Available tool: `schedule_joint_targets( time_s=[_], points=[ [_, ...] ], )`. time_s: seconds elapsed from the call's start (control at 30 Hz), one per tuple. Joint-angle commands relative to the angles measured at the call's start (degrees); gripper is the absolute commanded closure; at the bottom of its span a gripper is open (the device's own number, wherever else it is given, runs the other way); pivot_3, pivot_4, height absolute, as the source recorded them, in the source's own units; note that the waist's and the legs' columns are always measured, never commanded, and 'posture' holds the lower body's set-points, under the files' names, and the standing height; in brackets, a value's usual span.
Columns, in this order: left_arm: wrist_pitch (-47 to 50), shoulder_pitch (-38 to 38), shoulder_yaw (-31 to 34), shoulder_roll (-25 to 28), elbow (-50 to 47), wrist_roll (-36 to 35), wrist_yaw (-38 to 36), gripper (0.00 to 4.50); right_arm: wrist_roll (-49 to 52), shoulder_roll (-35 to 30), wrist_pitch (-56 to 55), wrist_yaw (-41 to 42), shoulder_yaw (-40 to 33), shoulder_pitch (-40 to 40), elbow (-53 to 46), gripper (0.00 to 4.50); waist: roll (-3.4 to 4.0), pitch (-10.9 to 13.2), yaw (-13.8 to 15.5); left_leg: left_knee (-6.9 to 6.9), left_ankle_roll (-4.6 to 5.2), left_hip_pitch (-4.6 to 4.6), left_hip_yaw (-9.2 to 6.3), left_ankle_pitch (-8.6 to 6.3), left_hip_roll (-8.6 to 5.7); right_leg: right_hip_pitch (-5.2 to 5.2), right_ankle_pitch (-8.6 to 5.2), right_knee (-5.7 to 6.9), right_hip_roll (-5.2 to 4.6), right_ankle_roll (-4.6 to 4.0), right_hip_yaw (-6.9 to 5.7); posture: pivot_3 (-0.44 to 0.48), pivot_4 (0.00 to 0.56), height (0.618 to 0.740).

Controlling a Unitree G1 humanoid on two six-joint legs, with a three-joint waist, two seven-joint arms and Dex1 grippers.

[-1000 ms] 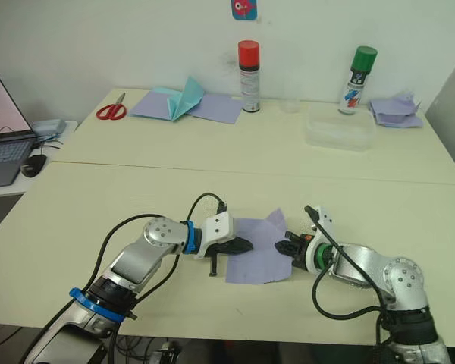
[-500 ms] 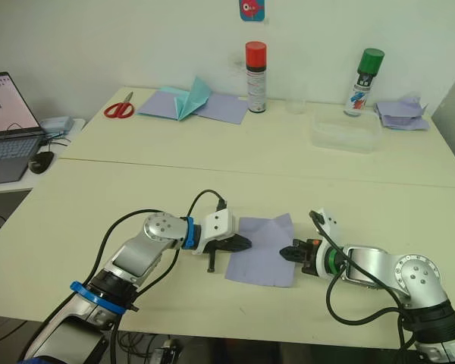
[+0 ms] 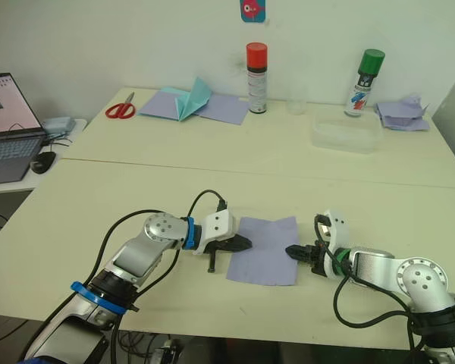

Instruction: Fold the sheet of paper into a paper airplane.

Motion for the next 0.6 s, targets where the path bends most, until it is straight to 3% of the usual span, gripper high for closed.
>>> schedule_joint_targets(
  time_s=[0.03, 0.1, 0.2, 0.33, 0.6],
  points=[
    [0.8, 1.3, -1.8, 0.9, 3.0, 3.1, -0.6, 4.50, -15.1, -5.9, -5.7, 12.7, -3.0, -1.9, -5.3, 1.78, 0.02, 0.0, 0.0, 0.00, 0.00, 0.00, 0.00, 0.00, -0.02, 0.00, 0.00, 0.00, 0.00, 0.00, 0.00, 0.000, 0.150, 0.740],
    [0.6, 1.3, -1.8, 1.0, 3.1, 3.1, -0.7, 4.50, -24.3, -7.5, -12.8, 23.2, -2.5, -3.0, -7.7, 1.96, 0.04, 0.0, 0.0, 0.00, 0.01, 0.00, 0.03, 0.00, -0.05, -0.02, -0.01, -0.01, 0.00, 0.02, 0.00, 0.000, 0.150, 0.740],
    [0.4, 1.3, -1.6, 1.1, 3.5, 3.2, -0.6, 4.50, -36.4, -7.4, -24.4, 38.4, 0.8, -3.3, -9.1, 2.90, 0.14, -0.1, 0.0, -0.01, 0.01, 0.04, -0.01, 0.00, 0.00, -0.02, -0.02, -0.01, 0.12, 0.03, -0.10, 0.000, 0.150, 0.740],
    [0.2, 1.5, -1.5, 1.4, 3.7, 3.3, -0.8, 4.50, -46.3, -1.2, -29.5, 43.0, 6.8, -5.0, -7.8, 4.42, 0.11, -0.1, 0.0, 0.00, 0.00, 0.04, -0.11, 0.00, 0.00, 0.03, -0.02, 0.00, 0.20, 0.04, -0.14, 0.000, 0.150, 0.740],
    [0.9, 1.5, -1.7, 1.1, 3.1, 3.4, -0.7, 4.50, -61.5, 9.8, -26.0, 40.7, 17.2, -4.8, -0.6, 4.47, 0.12, -0.1, 0.0, 0.06, -0.01, 0.05, 0.04, 0.01, -0.01, 0.01, 0.08, 0.06, 0.16, -0.15, -0.12, 0.000, 0.150, 0.740]
  ],
)
